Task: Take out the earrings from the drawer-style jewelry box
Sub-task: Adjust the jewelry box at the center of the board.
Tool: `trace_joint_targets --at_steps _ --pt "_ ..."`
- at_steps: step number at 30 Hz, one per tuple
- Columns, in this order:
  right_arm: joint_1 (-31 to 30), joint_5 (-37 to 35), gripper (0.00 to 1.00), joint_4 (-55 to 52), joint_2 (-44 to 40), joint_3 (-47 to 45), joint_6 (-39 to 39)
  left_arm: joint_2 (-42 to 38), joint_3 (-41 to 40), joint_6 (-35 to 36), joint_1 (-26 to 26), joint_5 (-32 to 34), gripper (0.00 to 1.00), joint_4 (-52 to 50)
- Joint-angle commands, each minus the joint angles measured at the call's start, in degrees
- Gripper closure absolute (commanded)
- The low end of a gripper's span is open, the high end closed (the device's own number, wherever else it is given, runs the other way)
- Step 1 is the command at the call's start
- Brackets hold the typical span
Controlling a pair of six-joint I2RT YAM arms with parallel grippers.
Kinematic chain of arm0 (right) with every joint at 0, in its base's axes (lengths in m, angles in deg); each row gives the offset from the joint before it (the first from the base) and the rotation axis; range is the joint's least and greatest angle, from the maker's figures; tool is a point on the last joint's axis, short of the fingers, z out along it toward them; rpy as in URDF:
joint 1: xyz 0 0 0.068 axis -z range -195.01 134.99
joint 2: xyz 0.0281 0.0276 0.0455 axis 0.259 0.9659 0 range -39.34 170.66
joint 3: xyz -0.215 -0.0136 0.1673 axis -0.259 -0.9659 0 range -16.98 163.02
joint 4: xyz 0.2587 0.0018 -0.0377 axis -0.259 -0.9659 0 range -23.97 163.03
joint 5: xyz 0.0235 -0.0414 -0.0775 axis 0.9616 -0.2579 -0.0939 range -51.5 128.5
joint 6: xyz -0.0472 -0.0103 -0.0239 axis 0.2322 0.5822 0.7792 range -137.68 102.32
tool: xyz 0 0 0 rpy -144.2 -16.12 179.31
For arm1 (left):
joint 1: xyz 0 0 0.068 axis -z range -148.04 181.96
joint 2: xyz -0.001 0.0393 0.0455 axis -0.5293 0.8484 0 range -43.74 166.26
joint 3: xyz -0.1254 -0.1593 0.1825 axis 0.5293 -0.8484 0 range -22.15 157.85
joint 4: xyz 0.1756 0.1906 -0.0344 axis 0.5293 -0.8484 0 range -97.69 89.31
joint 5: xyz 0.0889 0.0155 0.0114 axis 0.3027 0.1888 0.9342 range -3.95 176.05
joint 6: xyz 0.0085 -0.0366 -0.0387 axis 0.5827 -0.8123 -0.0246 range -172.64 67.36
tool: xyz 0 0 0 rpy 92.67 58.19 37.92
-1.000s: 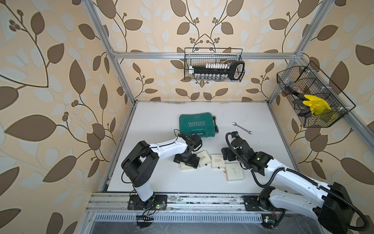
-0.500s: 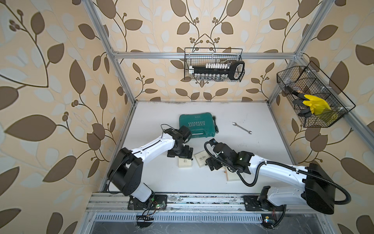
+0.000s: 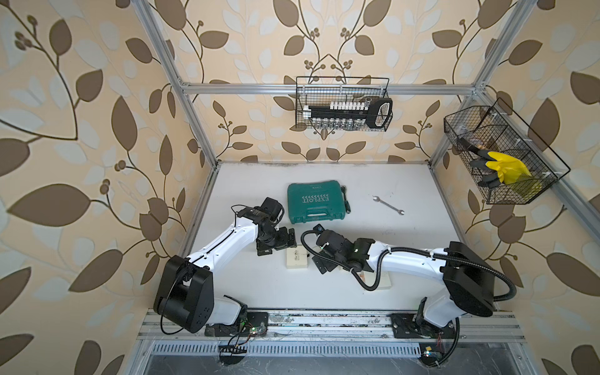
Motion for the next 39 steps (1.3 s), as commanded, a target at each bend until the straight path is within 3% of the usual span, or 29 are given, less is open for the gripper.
trace_joint_targets --at_steps 1,10,18,22,27,31,39 --pt "-0.5 -2.9 0.03 -2.0 1.8 1.3 -1.0 0.3 -1.0 0.8 -0.1 -2.1 0.01 -1.1" --pt "0.5 -10.8 0.01 -5.8 3.6 -0.4 -3.2 3.2 -2.7 1.3 -0.1 -6.1 0.01 0.4" --pt "8.8 -8.4 0.01 -4.6 -1.2 -5.7 -4.8 8.3 -1.2 2.5 1.0 -8.4 0.01 1.2" --pt "9.4 -7.5 0.01 -4.5 -3.4 -5.8 -3.0 9.8 -0.8 2.5 1.5 -9.1 0.01 2.0" --pt "8.9 -0.1 0.03 0.1 -9.7 -7.5 -0.9 10.7 -0.4 2.8 1.7 -9.4 0.01 2.5" --pt "8.5 10.9 0.07 4.0 -12.3 -8.3 -0.5 11.3 0.3 2.9 1.7 -9.6 0.01 3.4" --pt "8.6 29.2 0.44 11.4 -5.4 -6.5 -0.8 15.1 3.0 3.7 1.9 -11.5 0.01 2.7"
